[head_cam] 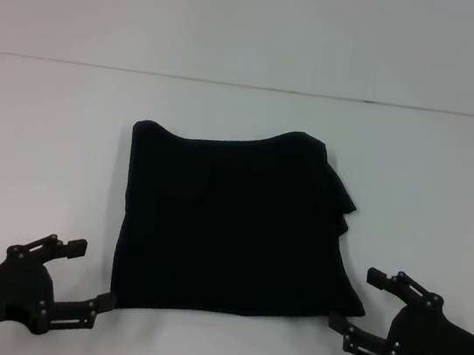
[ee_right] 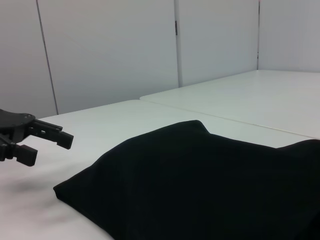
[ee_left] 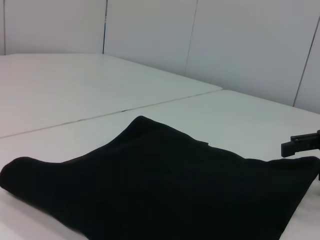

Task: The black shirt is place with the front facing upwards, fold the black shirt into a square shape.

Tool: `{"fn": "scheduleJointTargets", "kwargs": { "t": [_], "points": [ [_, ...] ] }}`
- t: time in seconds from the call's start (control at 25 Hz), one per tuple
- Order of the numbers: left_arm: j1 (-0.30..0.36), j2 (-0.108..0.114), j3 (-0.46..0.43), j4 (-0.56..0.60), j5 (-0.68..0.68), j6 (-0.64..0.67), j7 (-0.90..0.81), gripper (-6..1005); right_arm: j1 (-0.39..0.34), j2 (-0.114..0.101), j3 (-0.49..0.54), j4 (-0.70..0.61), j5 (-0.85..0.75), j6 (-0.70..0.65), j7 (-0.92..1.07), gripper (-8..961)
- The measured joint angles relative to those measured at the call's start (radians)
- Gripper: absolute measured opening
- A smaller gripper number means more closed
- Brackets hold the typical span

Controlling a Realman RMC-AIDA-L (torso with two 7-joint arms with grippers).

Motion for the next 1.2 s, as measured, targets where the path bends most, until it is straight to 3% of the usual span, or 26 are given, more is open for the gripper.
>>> {"fn": "scheduleJointTargets", "kwargs": {
  "t": [1.2],
  "points": [
    [-0.004, -0.004, 0.001, -0.001, 0.0, 0.002, -0.009, 961, 0.0, 0.0, 0.001, 0.009, 0.0, -0.001, 0.0, 941]
  ]
}}
